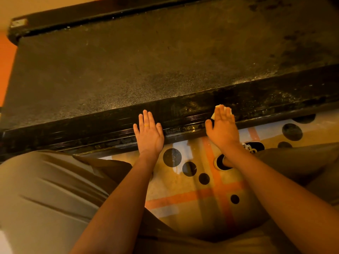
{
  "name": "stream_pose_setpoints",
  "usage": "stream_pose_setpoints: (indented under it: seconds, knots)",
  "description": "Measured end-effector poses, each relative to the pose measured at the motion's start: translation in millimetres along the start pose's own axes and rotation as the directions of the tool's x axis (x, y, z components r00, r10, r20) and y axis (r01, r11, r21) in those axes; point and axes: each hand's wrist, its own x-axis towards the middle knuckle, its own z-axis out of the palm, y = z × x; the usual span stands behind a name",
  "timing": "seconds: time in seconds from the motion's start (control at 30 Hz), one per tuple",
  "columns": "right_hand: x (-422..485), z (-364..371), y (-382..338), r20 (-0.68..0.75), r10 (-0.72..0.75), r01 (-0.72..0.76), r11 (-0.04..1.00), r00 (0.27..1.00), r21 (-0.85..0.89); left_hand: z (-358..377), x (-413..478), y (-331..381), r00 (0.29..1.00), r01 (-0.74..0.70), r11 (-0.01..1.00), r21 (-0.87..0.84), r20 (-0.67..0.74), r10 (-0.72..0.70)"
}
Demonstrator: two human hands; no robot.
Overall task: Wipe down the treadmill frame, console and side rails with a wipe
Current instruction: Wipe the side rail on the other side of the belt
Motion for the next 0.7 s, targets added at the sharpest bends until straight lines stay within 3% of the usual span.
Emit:
stream_pose_setpoints:
  seconds: [0.2, 0.43, 0.6, 0.7]
  knots:
    - [-27.8, 24.4, -73.3, 0.106, -0.252, 0.253, 0.967, 0.962, -0.001, 0.1, -2.5, 0.9, 1.0, -0.004, 1.0, 0.016, -0.008, 0.004]
    - [-12.1, 22.8, -94.5, 0.151, -0.366, 0.376, 0.926, 0.918, -0.043, -2.8, -0.2, -1.4, 0.999, -0.008, 0.999, 0.035, 0.035, 0.007]
    - [1.6, 8.8, -42.4, 0.117, -0.213, 0.219, 0.975, 0.97, -0.046, -4.6, -1.4, 0.9, 0.999, -0.001, 1.0, 0.028, 0.037, 0.0]
    - [4.0, 6.2, -46.2, 0.114, -0.101, 0.103, 0.995, 0.988, -0.007, -5.1, -2.0, 1.2, 0.999, -0.004, 1.0, 0.029, 0.032, 0.003]
